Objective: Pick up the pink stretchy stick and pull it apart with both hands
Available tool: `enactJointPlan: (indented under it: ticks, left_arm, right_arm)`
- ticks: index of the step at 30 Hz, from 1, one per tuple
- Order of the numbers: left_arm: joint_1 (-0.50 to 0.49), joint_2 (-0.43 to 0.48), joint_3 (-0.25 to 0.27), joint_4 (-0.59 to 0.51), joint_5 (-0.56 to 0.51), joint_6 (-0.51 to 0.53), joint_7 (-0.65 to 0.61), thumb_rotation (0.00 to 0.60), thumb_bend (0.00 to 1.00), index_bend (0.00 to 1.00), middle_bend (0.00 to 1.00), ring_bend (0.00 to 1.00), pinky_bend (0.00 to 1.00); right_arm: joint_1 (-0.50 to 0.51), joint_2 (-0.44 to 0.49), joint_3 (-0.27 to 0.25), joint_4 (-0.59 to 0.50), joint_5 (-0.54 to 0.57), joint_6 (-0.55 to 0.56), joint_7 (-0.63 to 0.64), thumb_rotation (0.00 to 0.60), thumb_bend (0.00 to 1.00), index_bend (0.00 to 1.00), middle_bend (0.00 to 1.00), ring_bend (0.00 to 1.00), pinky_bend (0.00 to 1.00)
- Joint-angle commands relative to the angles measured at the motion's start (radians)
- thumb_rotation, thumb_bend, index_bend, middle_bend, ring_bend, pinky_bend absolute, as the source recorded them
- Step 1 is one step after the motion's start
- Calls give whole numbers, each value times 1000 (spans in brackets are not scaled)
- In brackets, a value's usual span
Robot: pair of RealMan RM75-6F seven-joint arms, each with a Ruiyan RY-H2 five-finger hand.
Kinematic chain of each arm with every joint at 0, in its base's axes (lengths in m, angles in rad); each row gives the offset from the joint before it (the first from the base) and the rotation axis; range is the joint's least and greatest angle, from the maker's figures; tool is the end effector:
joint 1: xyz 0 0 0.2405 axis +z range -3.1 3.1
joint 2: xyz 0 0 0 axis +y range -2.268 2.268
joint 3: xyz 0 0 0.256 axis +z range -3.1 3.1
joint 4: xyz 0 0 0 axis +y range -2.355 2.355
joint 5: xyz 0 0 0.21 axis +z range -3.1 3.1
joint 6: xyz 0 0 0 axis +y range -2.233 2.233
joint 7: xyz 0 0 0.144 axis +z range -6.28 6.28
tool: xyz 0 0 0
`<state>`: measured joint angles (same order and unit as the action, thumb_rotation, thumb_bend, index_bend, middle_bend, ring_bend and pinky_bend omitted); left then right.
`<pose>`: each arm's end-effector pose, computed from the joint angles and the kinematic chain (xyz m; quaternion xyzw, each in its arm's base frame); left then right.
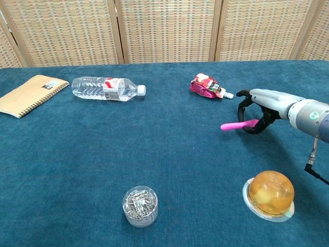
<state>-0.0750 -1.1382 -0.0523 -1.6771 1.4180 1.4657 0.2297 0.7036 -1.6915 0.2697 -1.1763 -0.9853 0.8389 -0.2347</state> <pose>-0.3096 0.1769 0.1486 -0.6027 -0.3725 -0.3212 0.6283 -0.2029 -0.3759 -0.0362 0.6658 -0.4822 0.3386 0.4577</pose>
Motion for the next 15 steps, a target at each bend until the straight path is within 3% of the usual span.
enactJointPlan:
  ticks: [1, 7, 15]
  left_arm:
    - [-6, 2, -3, 4, -2, -8, 2, 600, 0, 0, 0, 0, 0]
    - [-51, 7, -27, 54, 21, -41, -34, 600, 0, 0, 0, 0, 0]
    - [-166, 17, -64, 141, 123, -104, -135, 600, 0, 0, 0, 0, 0]
  right_arm:
    - [8, 14, 11, -34, 0, 2, -2, 600, 598, 658, 64, 0, 0]
    - [44, 53, 49, -132, 63, -37, -30, 600, 598, 662, 68, 0, 0]
    - [145, 86, 109, -258, 287, -71, -134, 600, 597, 656, 74, 0, 0]
